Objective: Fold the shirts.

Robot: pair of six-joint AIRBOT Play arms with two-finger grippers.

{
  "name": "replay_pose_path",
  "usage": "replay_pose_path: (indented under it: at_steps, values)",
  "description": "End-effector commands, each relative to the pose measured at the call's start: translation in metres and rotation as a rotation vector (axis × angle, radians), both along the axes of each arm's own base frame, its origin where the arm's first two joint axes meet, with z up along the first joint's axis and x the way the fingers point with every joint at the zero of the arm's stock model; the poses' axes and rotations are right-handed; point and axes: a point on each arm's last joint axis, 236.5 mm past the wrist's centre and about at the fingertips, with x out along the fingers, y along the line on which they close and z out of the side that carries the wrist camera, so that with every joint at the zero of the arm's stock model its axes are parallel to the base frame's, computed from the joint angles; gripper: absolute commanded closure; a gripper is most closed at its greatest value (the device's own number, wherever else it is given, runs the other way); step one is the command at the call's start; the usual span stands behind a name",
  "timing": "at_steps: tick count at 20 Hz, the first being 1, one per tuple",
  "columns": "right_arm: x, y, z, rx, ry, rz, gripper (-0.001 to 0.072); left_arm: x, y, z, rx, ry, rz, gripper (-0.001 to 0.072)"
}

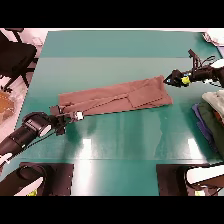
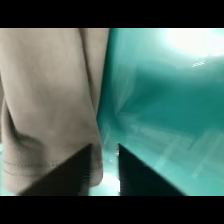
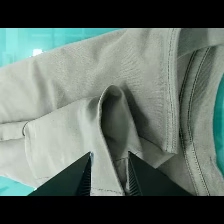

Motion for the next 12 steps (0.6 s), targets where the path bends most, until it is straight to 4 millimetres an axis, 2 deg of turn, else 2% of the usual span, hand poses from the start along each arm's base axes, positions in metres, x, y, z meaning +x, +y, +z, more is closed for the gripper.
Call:
replay_pose_path:
  at_steps: [1,4,6,12]
  values:
    - [-0.0007,0.0009,0.0004,0.002,0.002,0.003,0.0441,-0.0022,0.0032,-0.0018,0.017,0.012,-0.004,0.0685]
    - [-0.0006,0.0009,0.0004,0.002,0.002,0.003,0.0441,-0.0023,0.0033,-0.0017,0.015,0.011,0.000,0.0682]
    - [-0.0006,0.0009,0.0004,0.002,0.002,0.003,0.0441,-0.0001,0.0017,-0.0005,-0.012,0.001,0.034,0.0130]
    - [-0.0006,0.0008,0.0005,0.003,0.002,0.002,0.0441,0.0066,0.0004,0.0008,-0.009,-0.026,0.021,0.0125]
